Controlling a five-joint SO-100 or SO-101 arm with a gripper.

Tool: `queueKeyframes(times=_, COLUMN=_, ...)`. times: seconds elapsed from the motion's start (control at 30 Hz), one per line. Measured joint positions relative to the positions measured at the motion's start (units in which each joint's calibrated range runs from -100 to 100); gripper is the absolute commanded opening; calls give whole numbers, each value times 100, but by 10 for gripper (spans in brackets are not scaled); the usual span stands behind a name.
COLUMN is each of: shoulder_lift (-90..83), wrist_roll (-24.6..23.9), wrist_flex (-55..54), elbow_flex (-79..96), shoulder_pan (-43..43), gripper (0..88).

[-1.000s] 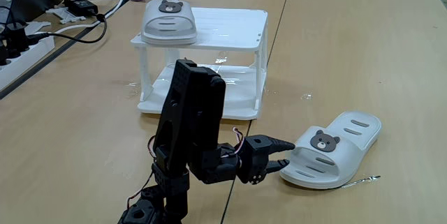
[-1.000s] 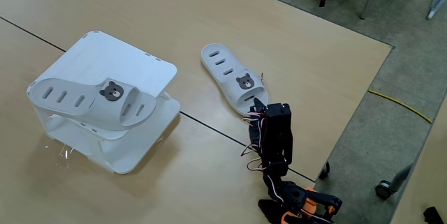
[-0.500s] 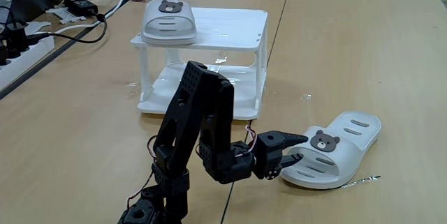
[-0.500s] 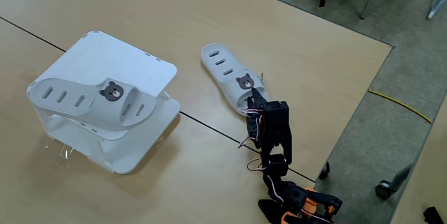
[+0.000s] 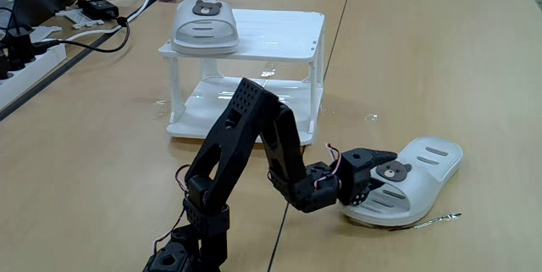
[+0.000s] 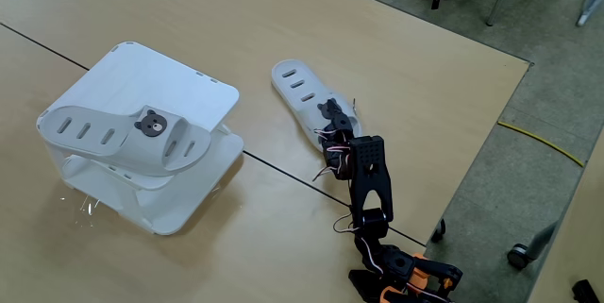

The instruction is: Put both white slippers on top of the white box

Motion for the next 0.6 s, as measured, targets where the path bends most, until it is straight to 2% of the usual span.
queueKeyframes(times=0.2, shoulder_lift=256, wrist_roll=0, wrist_flex=575, elbow_flex=-692, shoulder_pan=-15, gripper=173)
queueKeyframes(times=0.43, shoulder_lift=404, wrist_roll=0, wrist_flex=627, elbow_flex=-1060, shoulder_pan=-270, gripper=164)
queueKeyframes(times=0.47, shoulder_lift=404, wrist_roll=0, wrist_flex=627, elbow_flex=-1060, shoulder_pan=-300, gripper=144)
queueKeyframes(times=0.53, shoulder_lift=404, wrist_roll=0, wrist_flex=627, elbow_flex=-1060, shoulder_pan=-367, gripper=3)
queueKeyframes(times=0.6, shoulder_lift=404, wrist_roll=0, wrist_flex=627, elbow_flex=-1060, shoulder_pan=-382, gripper=8)
